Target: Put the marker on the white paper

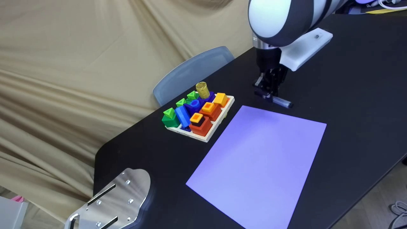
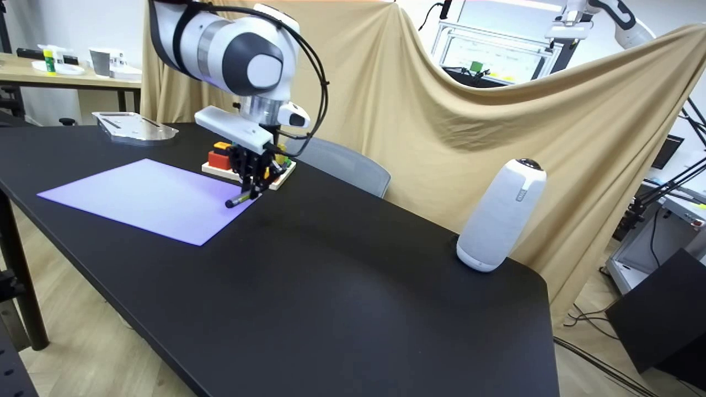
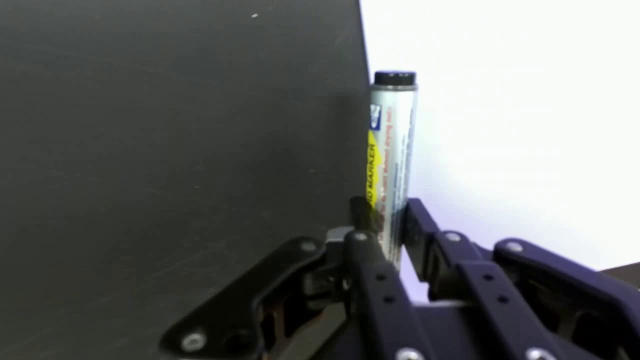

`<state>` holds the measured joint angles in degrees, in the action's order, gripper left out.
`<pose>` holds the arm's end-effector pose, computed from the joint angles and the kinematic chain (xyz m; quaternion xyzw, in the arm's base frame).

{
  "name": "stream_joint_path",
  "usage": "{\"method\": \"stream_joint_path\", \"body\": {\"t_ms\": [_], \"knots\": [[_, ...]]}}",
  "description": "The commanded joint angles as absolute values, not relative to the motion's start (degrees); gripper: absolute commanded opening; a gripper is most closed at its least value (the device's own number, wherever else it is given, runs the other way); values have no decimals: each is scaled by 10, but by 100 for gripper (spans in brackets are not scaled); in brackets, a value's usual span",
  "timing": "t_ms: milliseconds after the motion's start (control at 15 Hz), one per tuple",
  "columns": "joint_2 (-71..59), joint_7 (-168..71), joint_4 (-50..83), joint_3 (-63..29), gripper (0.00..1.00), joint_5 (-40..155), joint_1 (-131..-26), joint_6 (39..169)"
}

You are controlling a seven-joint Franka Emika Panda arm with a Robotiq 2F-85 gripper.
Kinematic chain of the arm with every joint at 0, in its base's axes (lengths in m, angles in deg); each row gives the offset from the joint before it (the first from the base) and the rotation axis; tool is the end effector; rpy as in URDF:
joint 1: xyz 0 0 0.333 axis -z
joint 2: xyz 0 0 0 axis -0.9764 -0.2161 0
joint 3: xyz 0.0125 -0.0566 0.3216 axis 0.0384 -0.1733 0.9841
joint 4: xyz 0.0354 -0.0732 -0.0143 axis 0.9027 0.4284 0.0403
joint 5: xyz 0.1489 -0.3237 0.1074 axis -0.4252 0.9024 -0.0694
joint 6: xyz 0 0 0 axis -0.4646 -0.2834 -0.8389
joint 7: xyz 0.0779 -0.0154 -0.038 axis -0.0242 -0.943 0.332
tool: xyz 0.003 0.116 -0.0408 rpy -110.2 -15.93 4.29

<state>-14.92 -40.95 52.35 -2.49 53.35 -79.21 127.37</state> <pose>0.5339 0.1172 0.1931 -0.9920 -0.1120 -0.0352 0.0475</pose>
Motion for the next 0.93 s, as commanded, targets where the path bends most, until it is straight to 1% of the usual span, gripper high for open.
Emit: {"method": "stream_joint_path", "body": {"t_ms": [0, 467, 533, 600, 667, 867], "knots": [[-126, -366, 554, 4, 5, 520, -799, 1270], [-151, -305, 554, 10, 5, 545, -815, 1270], [-153, -299, 554, 10, 19, 546, -815, 1268], [-154, -294, 553, 10, 46, 545, -814, 1267], [-155, -291, 553, 8, 47, 546, -814, 1266], [-150, -285, 556, 7, 66, 544, -811, 1268]]}}
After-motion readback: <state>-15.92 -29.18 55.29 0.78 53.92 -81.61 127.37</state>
